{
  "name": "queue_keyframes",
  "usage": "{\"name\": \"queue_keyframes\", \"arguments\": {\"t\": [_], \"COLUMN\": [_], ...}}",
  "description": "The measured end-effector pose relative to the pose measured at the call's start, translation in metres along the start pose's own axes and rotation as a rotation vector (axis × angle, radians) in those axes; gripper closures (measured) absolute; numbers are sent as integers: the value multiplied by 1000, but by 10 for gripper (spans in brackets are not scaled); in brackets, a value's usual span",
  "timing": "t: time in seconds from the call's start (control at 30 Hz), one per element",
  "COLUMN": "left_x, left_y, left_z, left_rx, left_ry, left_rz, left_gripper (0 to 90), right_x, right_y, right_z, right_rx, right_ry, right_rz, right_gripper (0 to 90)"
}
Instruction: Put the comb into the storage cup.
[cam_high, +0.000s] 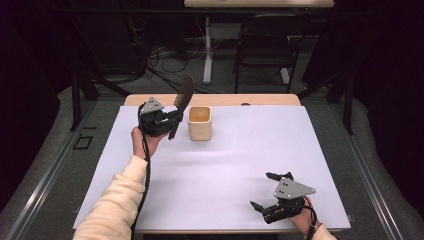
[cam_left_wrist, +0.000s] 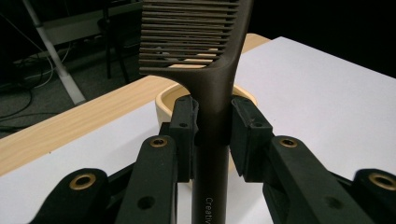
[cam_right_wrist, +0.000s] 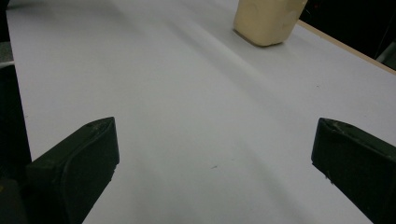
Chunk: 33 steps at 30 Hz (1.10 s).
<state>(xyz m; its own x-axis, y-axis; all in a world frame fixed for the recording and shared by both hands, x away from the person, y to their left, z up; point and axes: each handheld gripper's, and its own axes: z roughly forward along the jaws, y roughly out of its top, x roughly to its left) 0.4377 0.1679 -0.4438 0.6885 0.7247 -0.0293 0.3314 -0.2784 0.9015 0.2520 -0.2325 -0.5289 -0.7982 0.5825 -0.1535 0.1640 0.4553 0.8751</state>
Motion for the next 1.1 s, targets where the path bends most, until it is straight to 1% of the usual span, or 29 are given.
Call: {"name": "queue_keyframes", "arguments": {"t": [0.13, 0.47, 0.63, 0.83, 1.1], "left_x": [0, 1, 0, 0, -1], "left_y": [2, 11, 14, 19, 29], "left_z": [3, 7, 10, 11, 13], "left_rx": [-2, -5, 6, 14, 26], "left_ry": [-1, -2, 1, -11, -15], "left_rz": [-4, 4, 14, 30, 50], "left_gripper": [722, 722, 722, 722, 722], "right_x": [0, 0, 0, 0, 0], "right_y": [0, 0, 0, 0, 0], "right_z": [0, -1, -1, -1, -1], "right_rx": [2, 3, 1, 2, 0], "right_ry": [0, -1, -1, 0, -1], "right_rz": [0, 0, 2, 2, 1], "right_gripper": [2, 2, 3, 3, 3]}}
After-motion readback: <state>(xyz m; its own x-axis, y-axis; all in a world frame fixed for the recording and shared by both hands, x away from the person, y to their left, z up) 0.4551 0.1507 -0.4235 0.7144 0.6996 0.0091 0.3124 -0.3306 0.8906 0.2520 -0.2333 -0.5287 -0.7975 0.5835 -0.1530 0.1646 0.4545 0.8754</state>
